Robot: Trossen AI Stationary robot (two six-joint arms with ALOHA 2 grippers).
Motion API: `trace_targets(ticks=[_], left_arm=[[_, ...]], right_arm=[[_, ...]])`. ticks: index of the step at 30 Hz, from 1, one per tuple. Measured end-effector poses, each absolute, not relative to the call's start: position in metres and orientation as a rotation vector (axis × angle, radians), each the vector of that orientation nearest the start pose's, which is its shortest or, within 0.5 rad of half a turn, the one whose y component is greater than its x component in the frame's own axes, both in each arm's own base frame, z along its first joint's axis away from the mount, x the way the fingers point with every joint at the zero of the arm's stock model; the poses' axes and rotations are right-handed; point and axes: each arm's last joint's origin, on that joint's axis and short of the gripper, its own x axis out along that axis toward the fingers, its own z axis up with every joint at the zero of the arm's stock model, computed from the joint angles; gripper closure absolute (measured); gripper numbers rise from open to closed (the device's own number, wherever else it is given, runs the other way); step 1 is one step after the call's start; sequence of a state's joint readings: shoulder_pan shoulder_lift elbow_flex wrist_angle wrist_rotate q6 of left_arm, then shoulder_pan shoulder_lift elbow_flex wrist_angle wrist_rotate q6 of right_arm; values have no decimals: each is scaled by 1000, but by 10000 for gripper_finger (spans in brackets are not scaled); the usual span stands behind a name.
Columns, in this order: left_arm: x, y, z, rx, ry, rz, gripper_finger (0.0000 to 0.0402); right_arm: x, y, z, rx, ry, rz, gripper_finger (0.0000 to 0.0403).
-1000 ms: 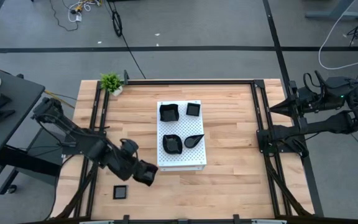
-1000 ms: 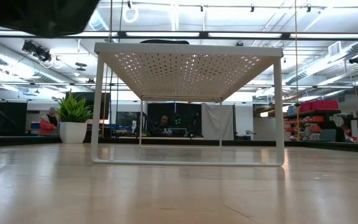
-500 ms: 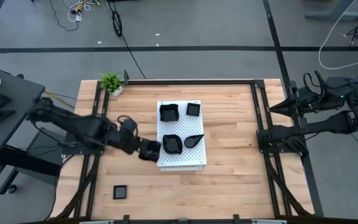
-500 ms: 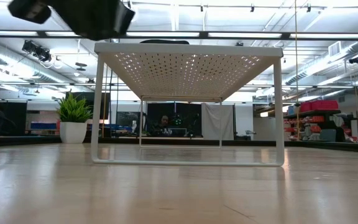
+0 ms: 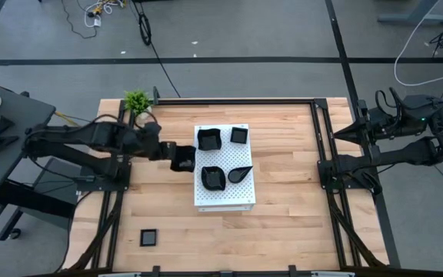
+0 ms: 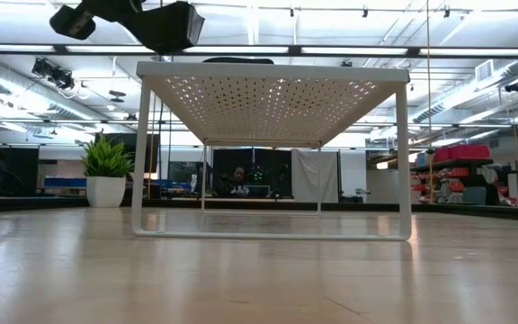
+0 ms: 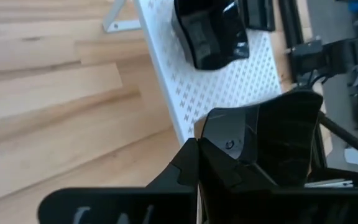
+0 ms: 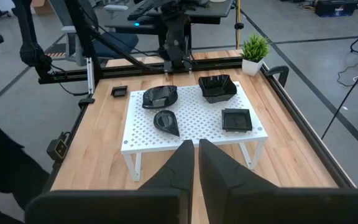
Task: Pick & Place Mini shaped plates
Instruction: Stack the black distorted square plate on top of the other black distorted square plate on the shelf
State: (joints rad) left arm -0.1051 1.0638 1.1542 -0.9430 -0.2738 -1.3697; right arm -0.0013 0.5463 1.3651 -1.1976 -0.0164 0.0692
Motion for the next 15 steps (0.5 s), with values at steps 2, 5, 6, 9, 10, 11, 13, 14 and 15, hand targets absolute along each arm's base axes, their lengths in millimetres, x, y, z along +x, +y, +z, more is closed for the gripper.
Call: trace_targets(ticks=[2, 5, 6, 9, 10, 11, 13, 14, 15], left_arm=[[189, -7, 347, -1119, 569, 686, 395], [185, 0, 351, -1105, 547, 678, 393], [184, 2, 352, -1107, 539, 675, 394], [182, 6, 355, -1095, 523, 652, 397], [183, 7, 356, -1093, 511, 642, 397], [183, 8, 358, -1089, 503, 629, 396], [185, 10, 360, -1090, 486, 602, 394], [186, 11, 361, -1091, 476, 581, 393], [187, 11, 362, -1095, 468, 569, 393]], right_arm=[[8, 0, 425, 71, 379, 2, 374], [8, 0, 425, 72, 379, 2, 374], [8, 0, 425, 71, 379, 2, 374], [8, 0, 425, 71, 379, 2, 374], [8, 0, 425, 72, 379, 2, 374], [8, 0, 425, 72, 379, 2, 374], [8, 0, 425, 72, 379, 2, 374], [8, 0, 425, 71, 379, 2, 374], [8, 0, 425, 72, 379, 2, 374]])
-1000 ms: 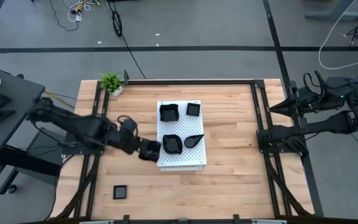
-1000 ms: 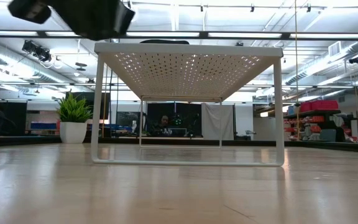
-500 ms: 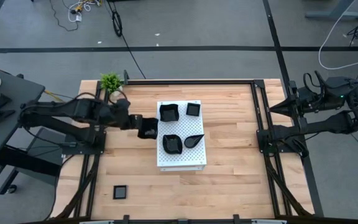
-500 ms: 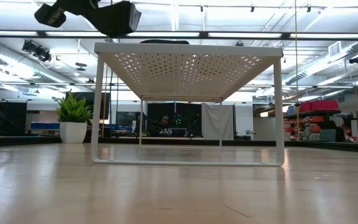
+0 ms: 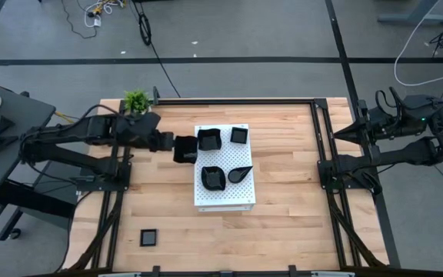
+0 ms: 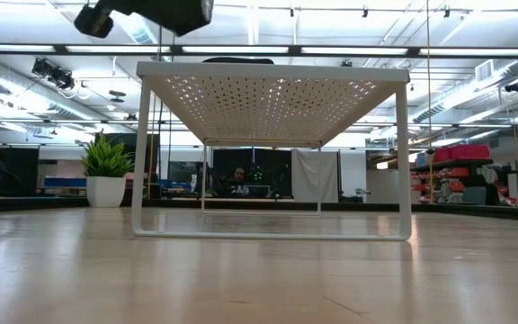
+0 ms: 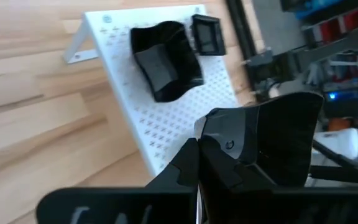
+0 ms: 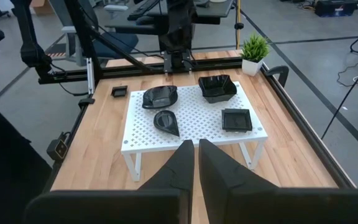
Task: Pick & Place Mini shaped plates
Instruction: Stack the black distorted square plate on top of the other black distorted square plate on the shelf
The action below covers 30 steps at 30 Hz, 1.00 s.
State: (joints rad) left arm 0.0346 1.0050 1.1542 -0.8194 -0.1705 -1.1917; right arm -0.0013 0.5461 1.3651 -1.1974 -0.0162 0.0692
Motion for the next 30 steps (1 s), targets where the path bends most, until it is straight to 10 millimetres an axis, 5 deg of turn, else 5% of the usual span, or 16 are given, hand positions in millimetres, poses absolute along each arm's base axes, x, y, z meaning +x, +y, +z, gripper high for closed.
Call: trace_targets(ticks=[30], left_arm=[[193, 47, 374, -1163, 224, 657, 395]], right_arm=[[8, 0, 425, 72, 379, 2, 374]])
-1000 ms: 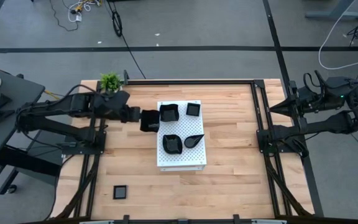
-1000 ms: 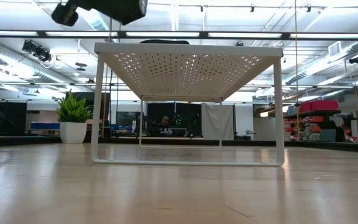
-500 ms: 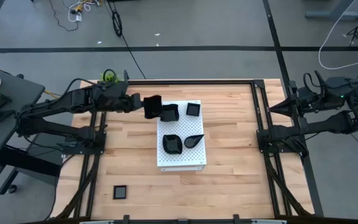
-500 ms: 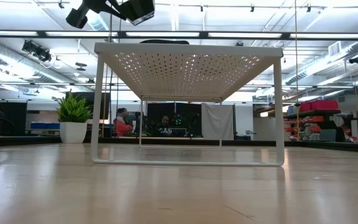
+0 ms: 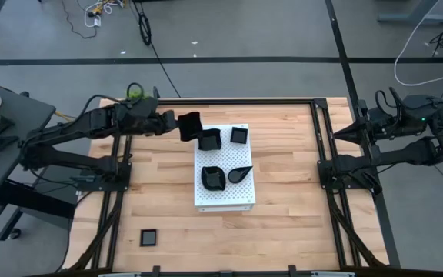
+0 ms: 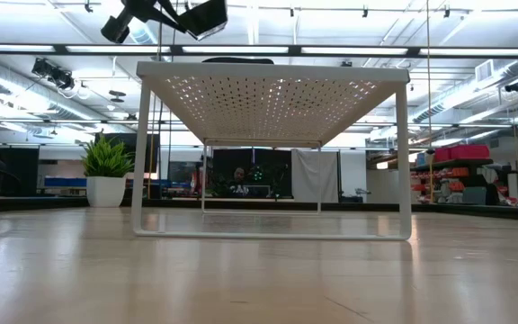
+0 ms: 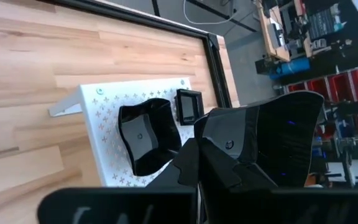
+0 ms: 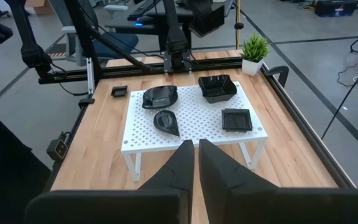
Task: Pick & Place Mini shaped plates
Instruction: Stack the black distorted square plate on top of the other black distorted square plate on the shelf
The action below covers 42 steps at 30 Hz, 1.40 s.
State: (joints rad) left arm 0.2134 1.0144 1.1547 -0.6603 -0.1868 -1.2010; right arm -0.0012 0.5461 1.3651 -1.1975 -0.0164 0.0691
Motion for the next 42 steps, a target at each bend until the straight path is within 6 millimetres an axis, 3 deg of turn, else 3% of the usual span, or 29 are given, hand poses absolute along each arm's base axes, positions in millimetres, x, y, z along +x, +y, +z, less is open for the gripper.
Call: trace_targets(ticks=[16, 42], left_arm=[[233, 60, 359, -1238, 260, 583, 395], [268, 87, 318, -1319, 465, 575, 395]], right_arm=[[8, 0, 425, 72, 380, 2, 374], [8, 0, 425, 72, 380, 2, 374]])
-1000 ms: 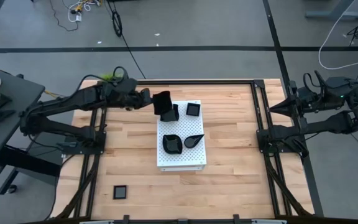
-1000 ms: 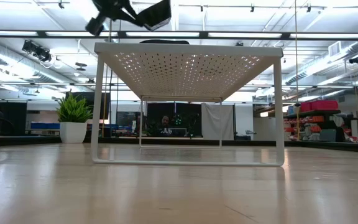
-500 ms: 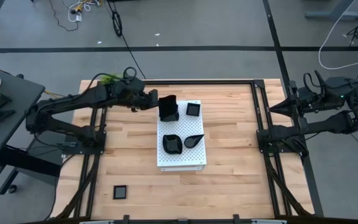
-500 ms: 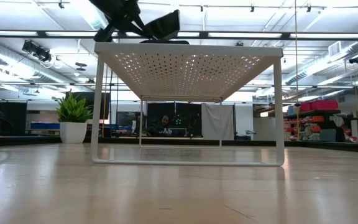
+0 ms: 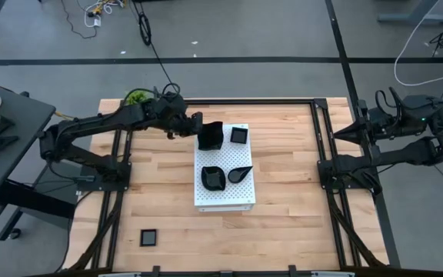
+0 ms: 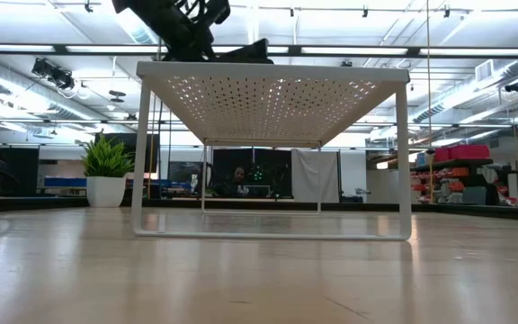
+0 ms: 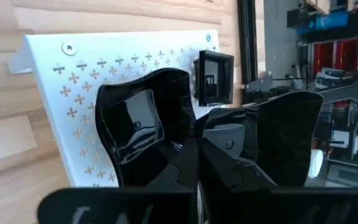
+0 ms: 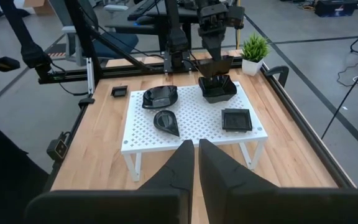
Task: Pick & Place Mini shaped plates
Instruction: Stack the black distorted square plate on top of the other black distorted square plate on the shelf
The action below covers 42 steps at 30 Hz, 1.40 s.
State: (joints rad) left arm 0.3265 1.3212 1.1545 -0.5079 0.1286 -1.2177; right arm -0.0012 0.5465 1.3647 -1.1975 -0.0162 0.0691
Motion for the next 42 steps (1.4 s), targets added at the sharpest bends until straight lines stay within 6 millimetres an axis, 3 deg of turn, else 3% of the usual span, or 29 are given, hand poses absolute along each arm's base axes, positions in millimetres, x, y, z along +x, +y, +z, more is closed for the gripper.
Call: trace_targets(ticks=[42], left_arm=[[267, 92, 317, -1319, 461, 581, 398]], right_arm=[[8, 0, 425, 72, 380, 2, 374]])
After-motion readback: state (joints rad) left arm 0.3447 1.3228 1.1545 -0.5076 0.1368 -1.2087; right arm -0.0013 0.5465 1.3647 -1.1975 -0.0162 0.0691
